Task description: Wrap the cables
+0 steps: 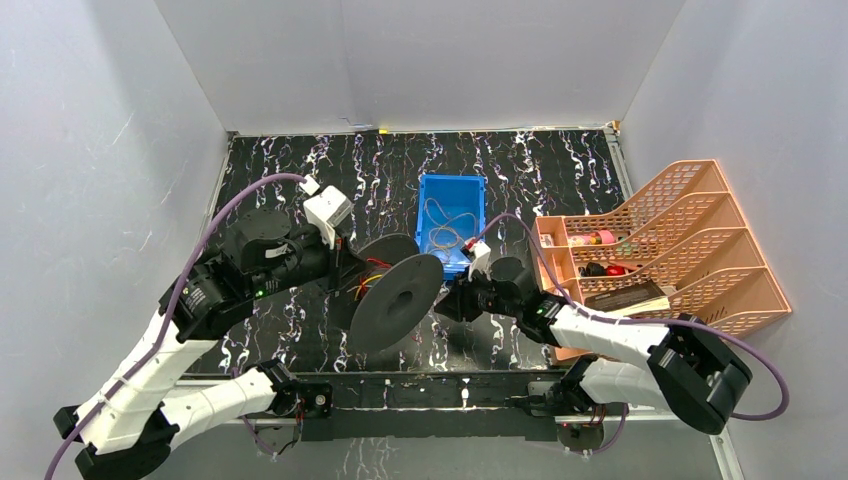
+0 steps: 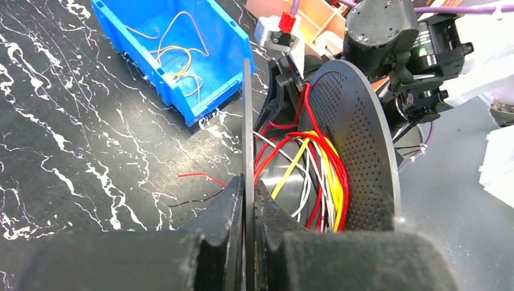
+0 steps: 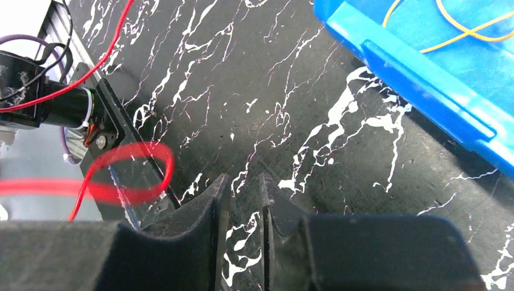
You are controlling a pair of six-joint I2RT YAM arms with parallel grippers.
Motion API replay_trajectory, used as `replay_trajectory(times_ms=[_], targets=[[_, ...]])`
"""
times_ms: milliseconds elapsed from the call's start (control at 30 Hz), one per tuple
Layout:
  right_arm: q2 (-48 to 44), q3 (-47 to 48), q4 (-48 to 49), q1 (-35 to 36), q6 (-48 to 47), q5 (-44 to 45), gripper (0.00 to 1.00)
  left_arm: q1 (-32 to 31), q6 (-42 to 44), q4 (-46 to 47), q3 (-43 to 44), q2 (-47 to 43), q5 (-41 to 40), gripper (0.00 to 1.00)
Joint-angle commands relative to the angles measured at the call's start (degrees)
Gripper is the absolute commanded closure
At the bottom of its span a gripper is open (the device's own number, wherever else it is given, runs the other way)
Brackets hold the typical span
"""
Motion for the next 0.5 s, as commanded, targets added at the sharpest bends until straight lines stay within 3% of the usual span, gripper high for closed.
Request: replay_trajectory(times_ms=[0,467], targets=[[0.7,-0.8,7.7,-0.2,2.5,-2.5,0.67,0.1,-2.0,4.5,3.3,-1.4,0.4,1.00],[-3.4,-1.5,4.9,-0.1,3.3,0.3,0.58,0.1,-3.7,5.6,3.0,-1.0,-7.6,1.00]])
